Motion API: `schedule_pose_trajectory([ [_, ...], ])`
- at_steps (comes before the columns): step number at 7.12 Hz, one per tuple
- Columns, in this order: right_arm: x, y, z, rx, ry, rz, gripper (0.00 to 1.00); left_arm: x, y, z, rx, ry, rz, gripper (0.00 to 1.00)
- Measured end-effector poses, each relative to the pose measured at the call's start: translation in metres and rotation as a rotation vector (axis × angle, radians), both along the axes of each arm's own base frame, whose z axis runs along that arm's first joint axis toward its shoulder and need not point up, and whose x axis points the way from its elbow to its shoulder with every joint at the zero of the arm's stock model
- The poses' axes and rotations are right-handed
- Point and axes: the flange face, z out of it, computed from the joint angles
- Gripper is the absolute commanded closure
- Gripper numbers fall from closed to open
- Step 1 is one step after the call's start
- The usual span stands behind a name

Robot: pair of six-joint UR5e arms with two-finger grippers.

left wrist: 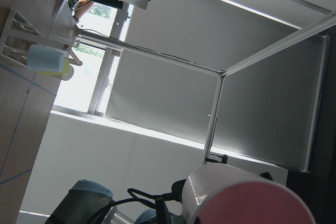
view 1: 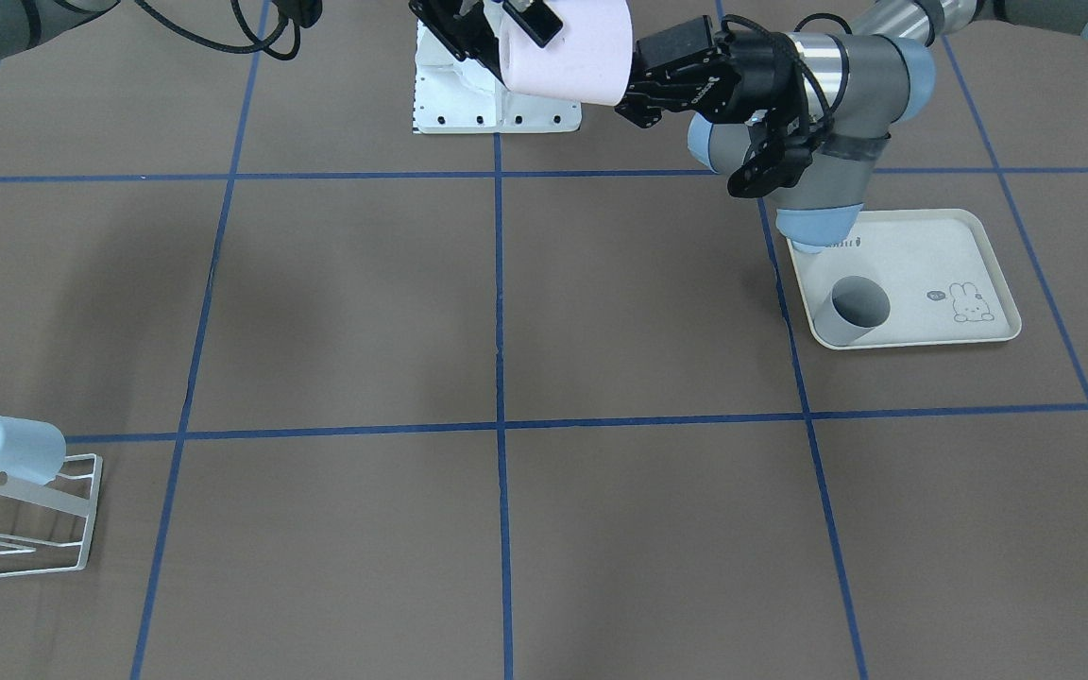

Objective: Transfer IKEA cup to right arm and place on rack

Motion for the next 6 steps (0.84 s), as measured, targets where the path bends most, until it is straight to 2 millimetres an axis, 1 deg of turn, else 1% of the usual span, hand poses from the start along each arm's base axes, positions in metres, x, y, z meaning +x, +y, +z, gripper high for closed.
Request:
schedule_pose_trajectory([
  [2,0.0002,0.0001,-0.0007,-0.023,-0.017,-0.005,0.19,0.0002,0.0007,-0.0006,0.002,0.002,0.001,1.00],
  [3,0.0003,0.0002,-0.0010,-0.031,-0.023,-0.006,0.30,-0.0003,0.0012,-0.0013,0.003,0.004,0.001,1.00],
  [4,0.0004,0.0003,-0.0016,-0.037,-0.028,-0.008,0.54,-0.0004,0.0017,-0.0019,0.004,0.004,0.002,1.00],
  [5,0.0005,0.0004,-0.0022,-0.047,-0.036,-0.010,0.94,-0.0003,0.0017,-0.0019,0.003,0.005,0.001,0.86],
  [6,0.0007,0.0005,-0.0029,-0.056,-0.045,-0.012,1.00,-0.0004,0.0016,-0.0020,0.003,0.004,0.000,0.57],
])
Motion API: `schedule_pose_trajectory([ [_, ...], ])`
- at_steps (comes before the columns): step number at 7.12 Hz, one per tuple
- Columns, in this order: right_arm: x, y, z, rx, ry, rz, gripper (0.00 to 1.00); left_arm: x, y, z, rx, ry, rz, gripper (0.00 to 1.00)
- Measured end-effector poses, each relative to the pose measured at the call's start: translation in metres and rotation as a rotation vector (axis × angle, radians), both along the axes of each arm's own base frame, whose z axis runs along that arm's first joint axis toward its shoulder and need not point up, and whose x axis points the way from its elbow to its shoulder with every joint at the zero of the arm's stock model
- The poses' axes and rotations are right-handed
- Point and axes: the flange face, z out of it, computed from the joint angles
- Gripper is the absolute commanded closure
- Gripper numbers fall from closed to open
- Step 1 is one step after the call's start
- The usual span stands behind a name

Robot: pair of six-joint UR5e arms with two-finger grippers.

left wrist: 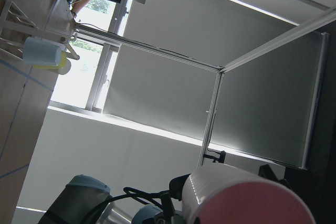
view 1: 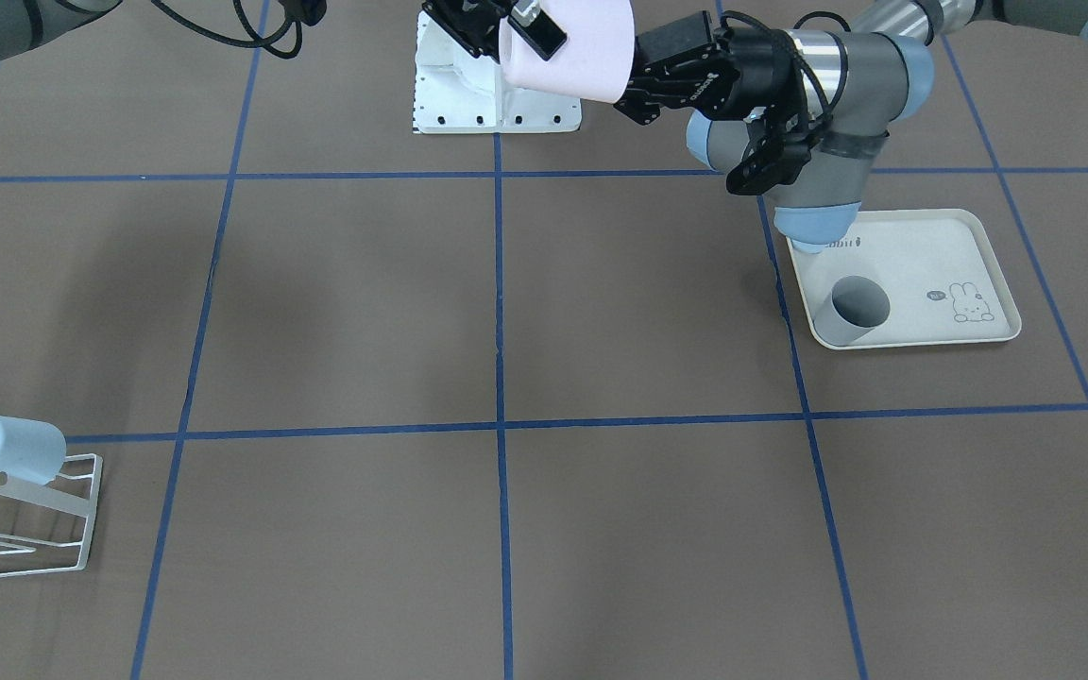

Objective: Transfer IKEA cup to right arm and place on rack

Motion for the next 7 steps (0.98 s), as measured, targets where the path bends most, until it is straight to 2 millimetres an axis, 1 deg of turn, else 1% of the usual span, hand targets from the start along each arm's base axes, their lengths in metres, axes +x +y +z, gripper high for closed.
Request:
schedule_pose_trajectory([
  [2,0.0013,0.0009,-0.0020,-0.001,-0.010,-0.002,1.00,0.0012,0.0000,-0.0003,-0.003,-0.005,0.002,0.32],
  [5,0.0015,0.0003,-0.0013,0.002,-0.005,0.001,1.00,0.0011,-0.0006,0.0012,-0.009,-0.012,0.000,0.31],
  [7,0.0082,-0.0056,0.0000,0.004,0.002,0.015,1.00,0.0008,-0.0010,0.0057,-0.008,-0.020,-0.007,0.31],
])
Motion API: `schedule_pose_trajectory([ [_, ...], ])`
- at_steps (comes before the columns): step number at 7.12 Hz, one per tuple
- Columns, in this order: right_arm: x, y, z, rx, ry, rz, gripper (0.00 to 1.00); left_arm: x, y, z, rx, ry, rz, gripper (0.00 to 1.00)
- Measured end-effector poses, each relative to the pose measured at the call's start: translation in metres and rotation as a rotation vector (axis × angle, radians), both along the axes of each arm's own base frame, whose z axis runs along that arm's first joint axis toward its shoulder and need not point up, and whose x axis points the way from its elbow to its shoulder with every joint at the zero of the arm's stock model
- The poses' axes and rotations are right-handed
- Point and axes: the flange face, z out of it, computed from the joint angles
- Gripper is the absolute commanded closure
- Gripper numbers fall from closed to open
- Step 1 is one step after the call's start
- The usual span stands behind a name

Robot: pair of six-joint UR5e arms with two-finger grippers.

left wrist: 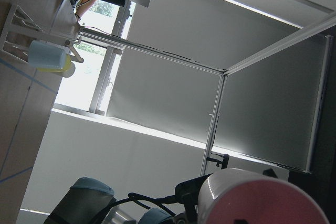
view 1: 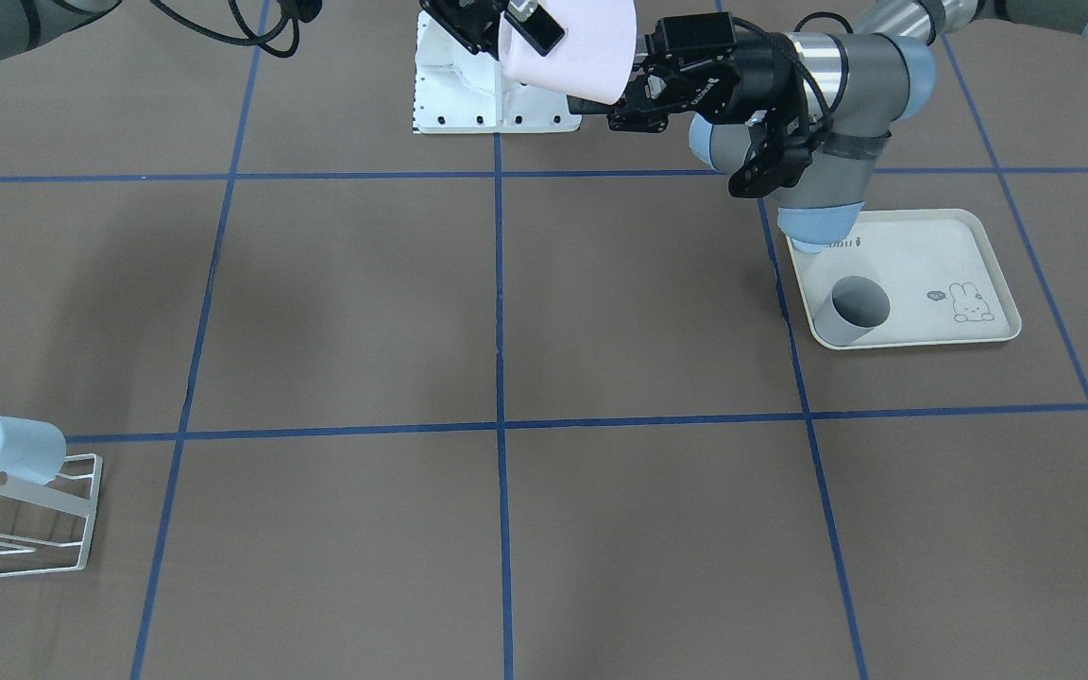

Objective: Transfer IKEA cup to right arm and place on rack

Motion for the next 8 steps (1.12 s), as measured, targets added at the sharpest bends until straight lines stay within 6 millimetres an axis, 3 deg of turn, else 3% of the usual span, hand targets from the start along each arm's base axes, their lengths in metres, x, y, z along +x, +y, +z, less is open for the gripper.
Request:
schedule_pose_trajectory([
  [2,0.008,-0.014,0.018,0.000,0.052,0.035,1.00,-0.001,-0.003,0.005,-0.001,-0.010,-0.014,0.31],
  [4,0.019,-0.036,0.053,0.058,0.217,0.094,1.00,-0.002,-0.005,0.009,-0.008,-0.018,-0.021,0.31],
  [8,0.051,-0.115,0.110,0.277,0.871,0.131,1.00,-0.001,-0.007,0.011,-0.013,-0.022,-0.024,0.31],
])
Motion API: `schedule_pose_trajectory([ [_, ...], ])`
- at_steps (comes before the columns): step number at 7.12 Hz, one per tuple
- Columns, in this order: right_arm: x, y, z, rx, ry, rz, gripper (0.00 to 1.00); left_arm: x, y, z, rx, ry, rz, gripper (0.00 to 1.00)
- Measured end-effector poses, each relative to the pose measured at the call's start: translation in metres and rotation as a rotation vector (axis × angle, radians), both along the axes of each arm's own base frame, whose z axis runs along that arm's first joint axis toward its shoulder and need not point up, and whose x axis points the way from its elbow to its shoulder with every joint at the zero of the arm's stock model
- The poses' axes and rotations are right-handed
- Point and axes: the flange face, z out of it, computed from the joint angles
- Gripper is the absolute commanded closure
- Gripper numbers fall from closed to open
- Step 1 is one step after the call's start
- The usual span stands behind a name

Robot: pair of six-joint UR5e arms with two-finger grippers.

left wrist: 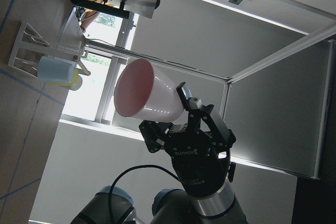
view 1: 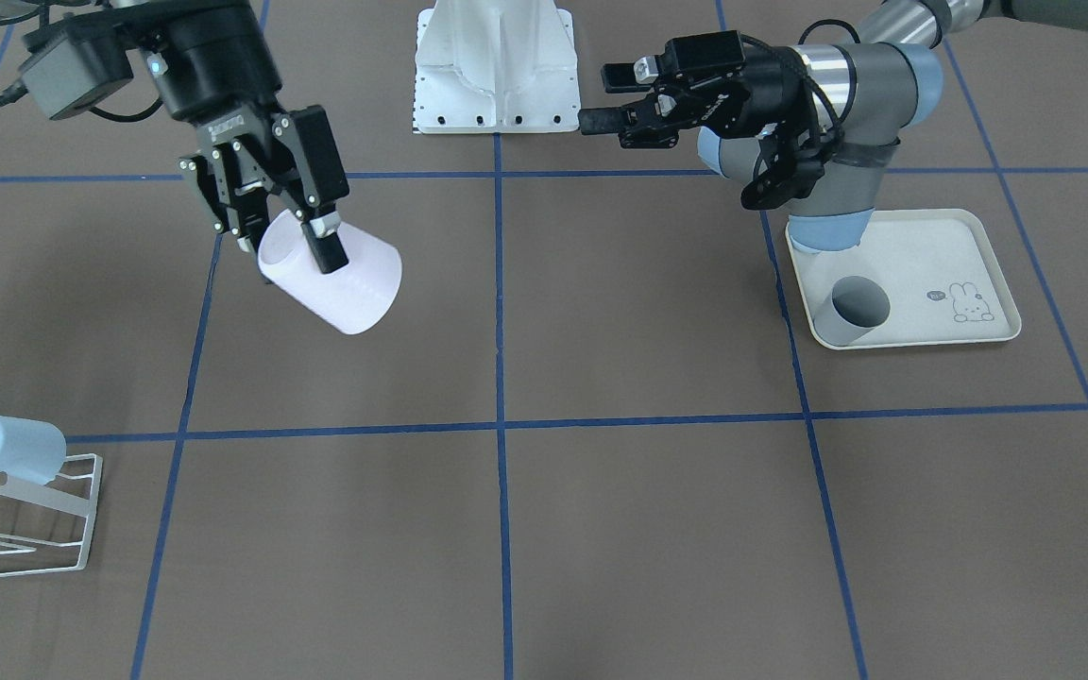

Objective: Transfer IKEA cup to right arm and place on rack

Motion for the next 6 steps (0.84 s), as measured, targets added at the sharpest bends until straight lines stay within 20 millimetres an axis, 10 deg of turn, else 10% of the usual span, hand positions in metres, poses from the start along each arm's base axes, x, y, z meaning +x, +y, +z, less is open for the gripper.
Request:
schedule_pose_trajectory([
  [6,0.114,-0.140,0.118,0.014,0.379,-0.253,1.00,0.002,-0.002,0.003,-0.007,-0.008,-0.001,0.30],
])
